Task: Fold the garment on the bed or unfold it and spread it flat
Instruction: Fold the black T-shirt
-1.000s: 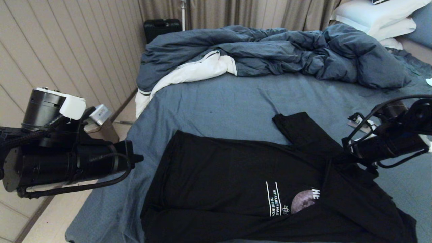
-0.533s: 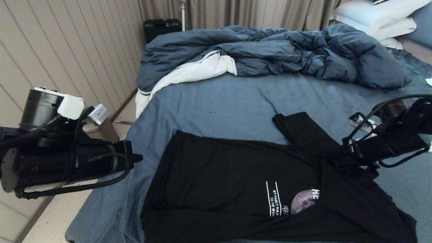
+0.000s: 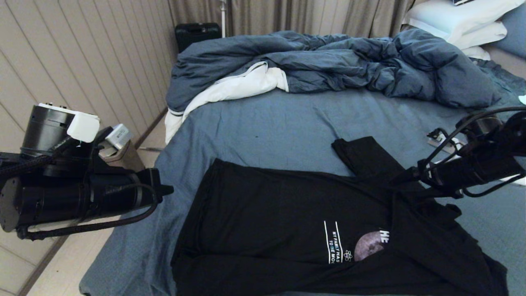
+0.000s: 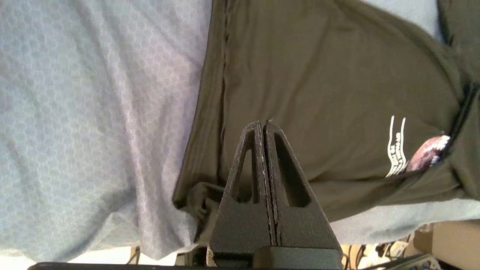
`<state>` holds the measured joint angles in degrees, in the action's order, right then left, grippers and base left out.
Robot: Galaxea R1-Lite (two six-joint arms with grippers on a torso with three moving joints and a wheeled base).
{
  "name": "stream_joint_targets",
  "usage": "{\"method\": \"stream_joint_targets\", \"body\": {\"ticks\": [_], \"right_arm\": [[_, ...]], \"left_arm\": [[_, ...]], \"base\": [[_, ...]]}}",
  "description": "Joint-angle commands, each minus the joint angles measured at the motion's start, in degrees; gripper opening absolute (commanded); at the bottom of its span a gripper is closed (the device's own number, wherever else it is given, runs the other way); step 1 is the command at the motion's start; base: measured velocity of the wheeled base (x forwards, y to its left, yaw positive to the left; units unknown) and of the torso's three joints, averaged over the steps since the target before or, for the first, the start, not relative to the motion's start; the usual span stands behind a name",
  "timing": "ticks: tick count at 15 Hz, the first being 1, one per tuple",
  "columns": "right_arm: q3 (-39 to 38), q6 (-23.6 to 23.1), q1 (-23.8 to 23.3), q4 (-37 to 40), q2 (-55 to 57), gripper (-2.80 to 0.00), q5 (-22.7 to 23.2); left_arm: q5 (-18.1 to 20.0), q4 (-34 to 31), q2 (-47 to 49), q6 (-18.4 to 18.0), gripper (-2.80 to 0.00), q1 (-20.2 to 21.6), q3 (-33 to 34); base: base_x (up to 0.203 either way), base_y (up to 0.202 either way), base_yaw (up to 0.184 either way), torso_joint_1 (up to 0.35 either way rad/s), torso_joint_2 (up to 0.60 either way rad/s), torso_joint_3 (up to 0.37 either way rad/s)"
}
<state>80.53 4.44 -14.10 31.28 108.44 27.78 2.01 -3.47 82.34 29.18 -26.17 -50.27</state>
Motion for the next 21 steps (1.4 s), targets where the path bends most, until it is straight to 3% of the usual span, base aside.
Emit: {"method": "stream_joint_targets", "body": {"ticks": [1, 3, 4, 5, 9, 11, 15, 21], "right_arm": [[0.1, 0.0, -0.1, 0.2, -2.3, 0.0, 0.2], [-0.1, 0.0, -0.3, 0.5, -5.8, 0.0, 0.2], [-0.5, 0.0, -0.7, 0.6, -8.0, -0.5, 0.1], [-1.6, -0.2, -1.2, 0.6, -10.2, -2.8, 0.1], [-8.6, -1.3, -2.1, 0.9, -17.6, -2.8, 0.1], [-10.3, -1.3, -2.1, 1.0, -17.8, -2.8, 0.4], [-10.2, -1.2, -1.7, 0.9, -14.8, -2.8, 0.6], [-9.9, -1.2, -1.4, 0.6, -9.7, -2.8, 2.6]], "left_arm": [[0.0, -0.1, 0.5, 0.2, -2.8, 0.0, -0.7], [0.0, -0.2, 1.5, 0.3, -2.8, 0.0, -1.7], [0.0, -0.4, 2.2, 0.3, -2.8, -0.1, -2.7], [0.0, -0.8, 2.7, 0.3, -2.8, -0.2, -3.4], [-0.5, -2.5, 6.0, 0.1, -2.8, -6.7, -6.1], [-1.4, -3.7, 7.9, -0.5, -2.8, -13.0, -7.7], [-5.9, -7.7, 14.4, -5.2, -2.8, -24.1, -11.2], [-8.1, -10.7, 20.8, -18.5, -2.8, -37.5, -16.2]], "base": [[0.0, 0.0, 0.0, 0.0, 0.0, 0.0], [0.0, 0.0, 0.0, 0.0, 0.0, 0.0], [0.0, 0.0, 0.0, 0.0, 0.0, 0.0], [0.0, 0.0, 0.0, 0.0, 0.0, 0.0], [0.0, 0.0, 0.0, 0.0, 0.0, 0.0], [0.0, 0.0, 0.0, 0.0, 0.0, 0.0], [0.0, 0.0, 0.0, 0.0, 0.0, 0.0], [0.0, 0.0, 0.0, 0.0, 0.0, 0.0]]}}
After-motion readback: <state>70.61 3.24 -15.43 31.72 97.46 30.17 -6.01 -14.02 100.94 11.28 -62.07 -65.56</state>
